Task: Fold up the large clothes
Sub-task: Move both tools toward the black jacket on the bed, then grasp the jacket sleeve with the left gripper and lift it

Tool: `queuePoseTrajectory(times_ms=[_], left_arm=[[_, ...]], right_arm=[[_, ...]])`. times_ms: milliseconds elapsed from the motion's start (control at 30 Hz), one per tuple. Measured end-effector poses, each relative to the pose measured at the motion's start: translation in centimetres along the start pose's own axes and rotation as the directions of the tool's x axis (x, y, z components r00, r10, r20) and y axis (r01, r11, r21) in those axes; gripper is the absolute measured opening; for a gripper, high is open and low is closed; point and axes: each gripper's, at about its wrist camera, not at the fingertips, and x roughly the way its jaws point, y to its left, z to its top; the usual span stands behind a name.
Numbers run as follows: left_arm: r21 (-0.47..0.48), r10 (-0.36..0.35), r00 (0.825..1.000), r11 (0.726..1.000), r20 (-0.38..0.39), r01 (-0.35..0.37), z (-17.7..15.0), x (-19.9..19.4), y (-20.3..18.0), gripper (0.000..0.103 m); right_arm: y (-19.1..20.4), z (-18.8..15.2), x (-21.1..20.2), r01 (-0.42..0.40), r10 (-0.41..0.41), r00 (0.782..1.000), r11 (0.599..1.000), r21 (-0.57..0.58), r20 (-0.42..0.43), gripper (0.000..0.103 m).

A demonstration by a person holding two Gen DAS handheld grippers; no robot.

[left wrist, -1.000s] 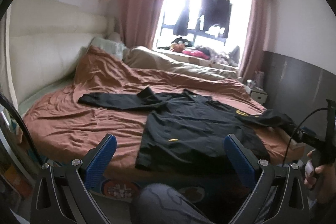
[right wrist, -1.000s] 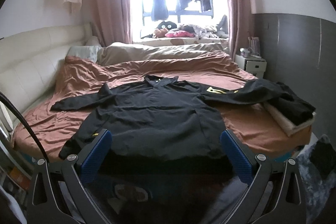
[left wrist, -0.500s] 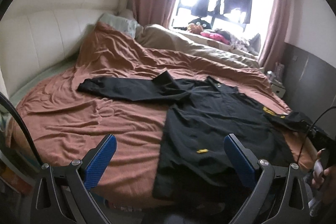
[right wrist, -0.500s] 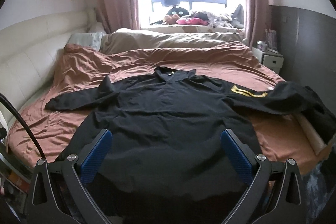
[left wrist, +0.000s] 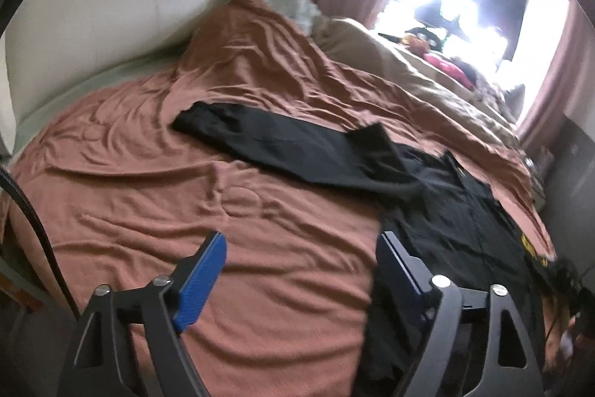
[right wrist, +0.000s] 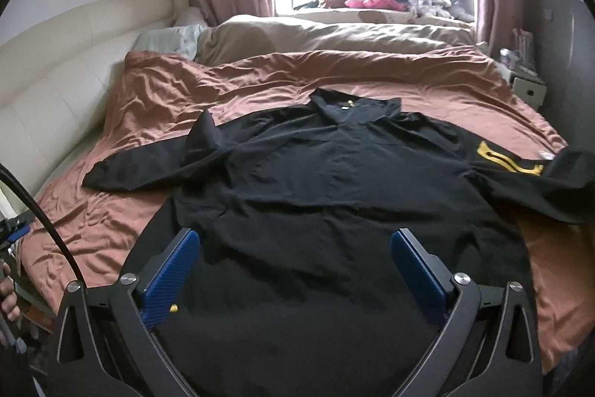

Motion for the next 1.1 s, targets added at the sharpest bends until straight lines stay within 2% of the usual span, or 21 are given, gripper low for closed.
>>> queuePoseTrajectory(times_ms=[167, 333, 433, 567, 667, 733, 833, 867, 933, 1000, 1067, 1100], left_arm=[[-0.086, 0.011, 1.000, 0.996, -0.012, -0.012, 3.6, 3.7, 3.0, 0.074], [-0.159, 0.015, 0.999, 0.987, -0.043, -0.022, 6.8, 8.3, 5.5, 0.061], [-0.194, 0.028, 0.997, 0.980, -0.068, -0.041, 8.1, 11.0, 6.8, 0.061], [-0.263, 0.027, 0.993, 0.963, -0.112, -0.056, 9.6, 15.7, 9.0, 0.052], [-0.319, 0.024, 0.988, 0.945, -0.155, -0.073, 10.0, 19.7, 10.8, 0.045], [-0.347, 0.014, 0.984, 0.935, -0.178, -0.076, 10.2, 22.4, 12.0, 0.045], [-0.344, 0.056, 0.977, 0.931, -0.206, -0.126, 10.5, 25.4, 13.1, 0.044], [-0.348, 0.060, 0.976, 0.928, -0.210, -0.132, 10.7, 26.1, 13.4, 0.040], [-0.339, 0.090, 0.975, 0.928, -0.203, -0.156, 11.6, 26.7, 13.5, 0.036], [-0.332, 0.122, 0.972, 0.925, -0.199, -0.185, 12.2, 27.1, 13.4, 0.017], [-0.356, 0.127, 0.972, 0.915, -0.196, -0.191, 12.4, 27.3, 13.4, 0.008], [-0.352, 0.130, 0.974, 0.917, -0.187, -0.190, 12.7, 27.1, 13.2, 0.006]], right_arm=[[-0.2, 2.7, 3.3, -0.031, 0.030, 0.999, 0.999, -0.031, -0.030, 0.084], [-0.5, 4.4, 6.4, -0.031, 0.028, 0.998, 0.998, -0.058, -0.050, 0.076], [-0.3, 5.4, 8.5, -0.028, 0.024, 0.998, 0.998, -0.062, -0.059, 0.067], [0.1, 6.6, 11.9, -0.055, 0.048, 0.994, 0.997, -0.062, -0.098, 0.053], [0.6, 7.6, 15.0, -0.060, 0.050, 0.990, 0.995, -0.078, -0.132, 0.050], [0.8, 8.1, 16.4, -0.063, 0.051, 0.988, 0.995, -0.078, -0.147, 0.050], [1.4, 8.7, 18.9, -0.066, 0.052, 0.985, 0.995, -0.080, -0.165, 0.049], [1.7, 8.9, 19.8, -0.067, 0.052, 0.984, 0.994, -0.082, -0.172, 0.044], [2.1, 9.4, 21.5, -0.076, 0.060, 0.979, 0.994, -0.076, -0.194, 0.042], [2.6, 10.0, 23.4, -0.095, 0.081, 0.974, 0.994, -0.053, -0.212, 0.037], [3.0, 10.4, 25.4, -0.112, 0.102, 0.968, 0.993, -0.031, -0.228, 0.027], [3.0, 10.6, 26.2, -0.121, 0.114, 0.965, 0.992, -0.016, -0.236, 0.026]])
